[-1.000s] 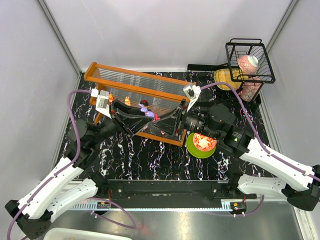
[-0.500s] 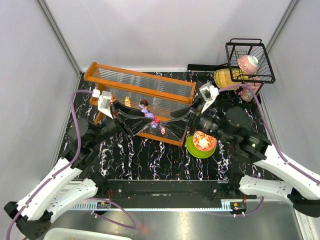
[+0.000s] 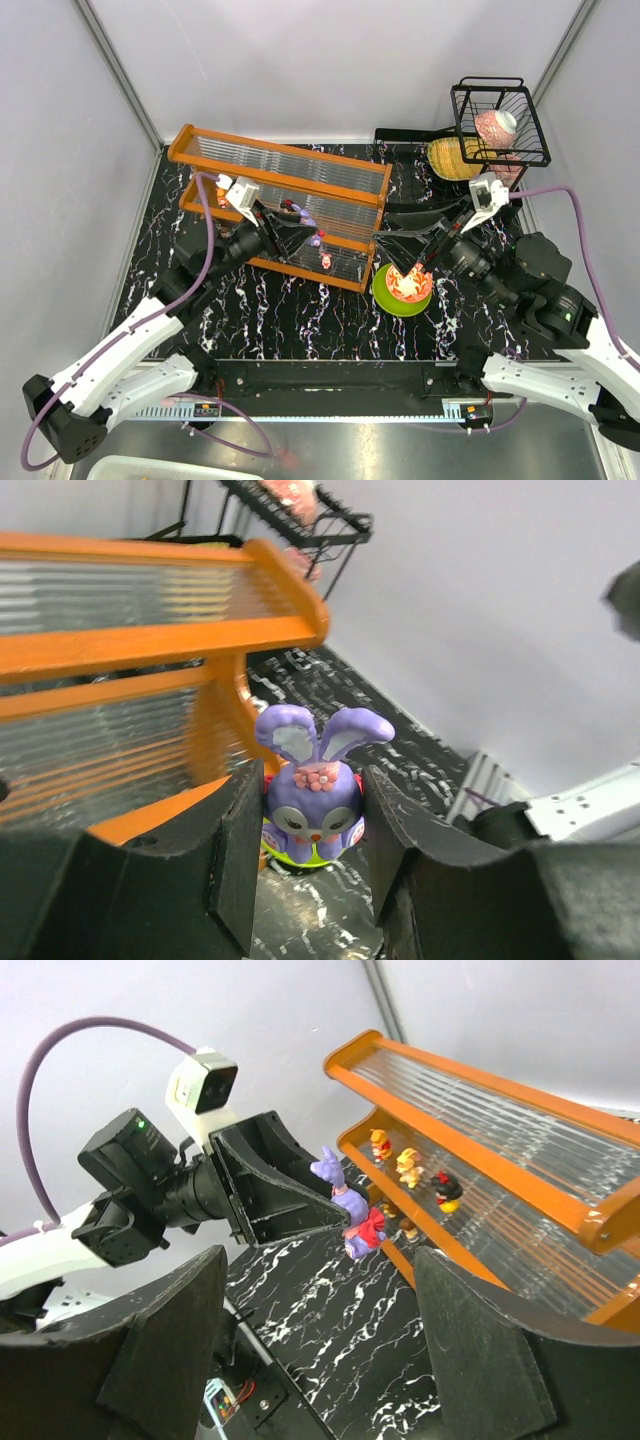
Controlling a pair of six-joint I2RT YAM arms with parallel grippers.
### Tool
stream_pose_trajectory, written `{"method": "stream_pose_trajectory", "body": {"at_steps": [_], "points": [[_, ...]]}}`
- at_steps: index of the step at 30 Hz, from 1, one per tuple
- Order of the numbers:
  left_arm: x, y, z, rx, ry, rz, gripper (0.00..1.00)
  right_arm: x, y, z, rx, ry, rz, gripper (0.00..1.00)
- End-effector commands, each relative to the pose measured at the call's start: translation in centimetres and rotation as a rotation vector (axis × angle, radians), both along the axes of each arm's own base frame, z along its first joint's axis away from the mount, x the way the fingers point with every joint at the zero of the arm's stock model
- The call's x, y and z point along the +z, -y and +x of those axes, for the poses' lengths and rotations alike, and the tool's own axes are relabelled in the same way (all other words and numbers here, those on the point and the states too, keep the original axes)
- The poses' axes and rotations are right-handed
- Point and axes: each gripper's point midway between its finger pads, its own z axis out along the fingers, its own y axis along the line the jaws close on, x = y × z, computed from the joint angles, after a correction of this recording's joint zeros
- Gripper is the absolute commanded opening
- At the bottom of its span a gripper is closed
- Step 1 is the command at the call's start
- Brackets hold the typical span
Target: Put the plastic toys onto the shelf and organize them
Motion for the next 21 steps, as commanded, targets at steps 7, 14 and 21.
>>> {"method": "stream_pose_trajectory", "body": {"at_steps": [7, 14, 21], "points": [[-2.1, -0.5, 4.3, 0.234, 0.125, 0.055, 0.00, 0.0, 2.5, 1.0, -0.120, 0.018, -0.036, 0.83], [-4.4, 1.0, 6.8, 0.300, 0.132, 0.115, 0.00, -0.4, 2.9, 1.2, -0.144, 0.024, -0.060, 0.84], [-6.3, 3.0, 8.9, 0.330, 0.137, 0.162, 0.00, -0.6, 4.0, 1.3, -0.177, 0.030, -0.077, 0.86]]}}
